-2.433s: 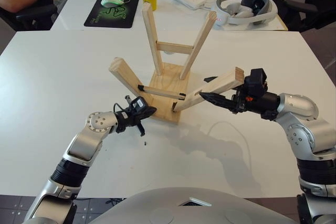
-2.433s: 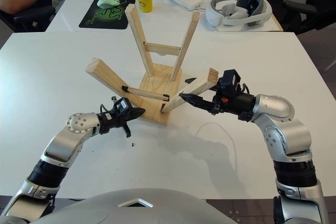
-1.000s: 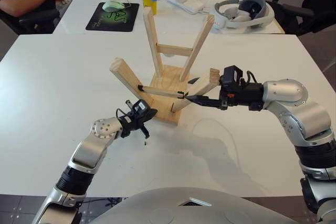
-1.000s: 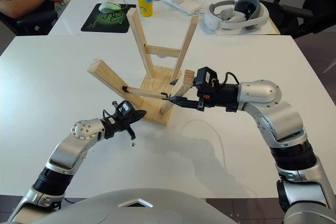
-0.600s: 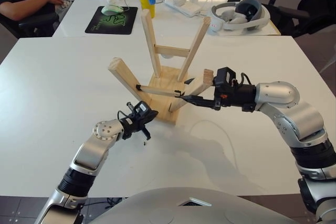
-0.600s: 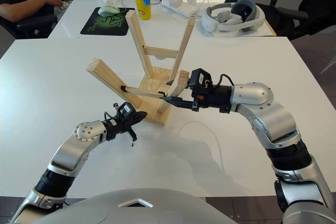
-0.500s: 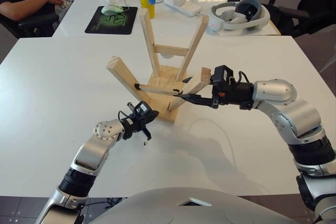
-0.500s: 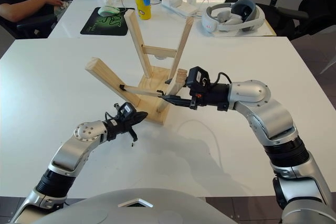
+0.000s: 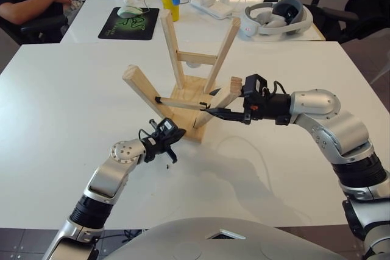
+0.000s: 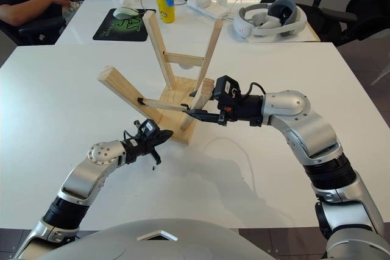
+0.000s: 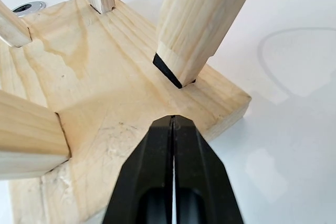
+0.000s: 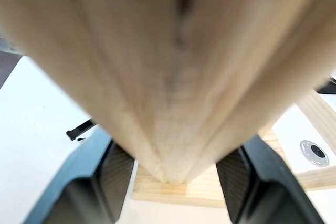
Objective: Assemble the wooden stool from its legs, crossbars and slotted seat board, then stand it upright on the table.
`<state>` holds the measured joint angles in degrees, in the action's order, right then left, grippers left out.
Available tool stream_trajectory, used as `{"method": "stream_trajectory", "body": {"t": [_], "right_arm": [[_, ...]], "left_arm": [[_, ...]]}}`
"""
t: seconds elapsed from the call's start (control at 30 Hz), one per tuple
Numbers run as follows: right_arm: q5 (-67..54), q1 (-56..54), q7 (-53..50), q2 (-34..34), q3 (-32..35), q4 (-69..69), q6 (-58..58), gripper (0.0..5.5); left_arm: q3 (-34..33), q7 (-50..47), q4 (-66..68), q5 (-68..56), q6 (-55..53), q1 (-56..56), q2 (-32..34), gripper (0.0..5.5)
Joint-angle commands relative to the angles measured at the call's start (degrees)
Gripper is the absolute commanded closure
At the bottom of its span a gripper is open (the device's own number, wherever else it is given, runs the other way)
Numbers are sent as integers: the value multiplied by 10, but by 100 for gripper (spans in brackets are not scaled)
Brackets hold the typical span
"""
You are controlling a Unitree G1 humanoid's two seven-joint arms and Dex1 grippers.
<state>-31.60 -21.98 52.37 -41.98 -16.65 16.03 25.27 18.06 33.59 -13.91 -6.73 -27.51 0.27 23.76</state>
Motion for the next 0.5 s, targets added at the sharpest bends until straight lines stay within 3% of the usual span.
{"method": "stream_trajectory", "body": {"t": [0.03, 0.5], "right_arm": [[77, 66, 3, 2, -127, -98, 126, 344], [76, -40, 2, 34, -166, -124, 168, 344]], "left_arm": [[12, 1, 20, 8, -22, 8, 0, 550], [13, -4, 28, 11, -17, 2, -9, 550]]}}
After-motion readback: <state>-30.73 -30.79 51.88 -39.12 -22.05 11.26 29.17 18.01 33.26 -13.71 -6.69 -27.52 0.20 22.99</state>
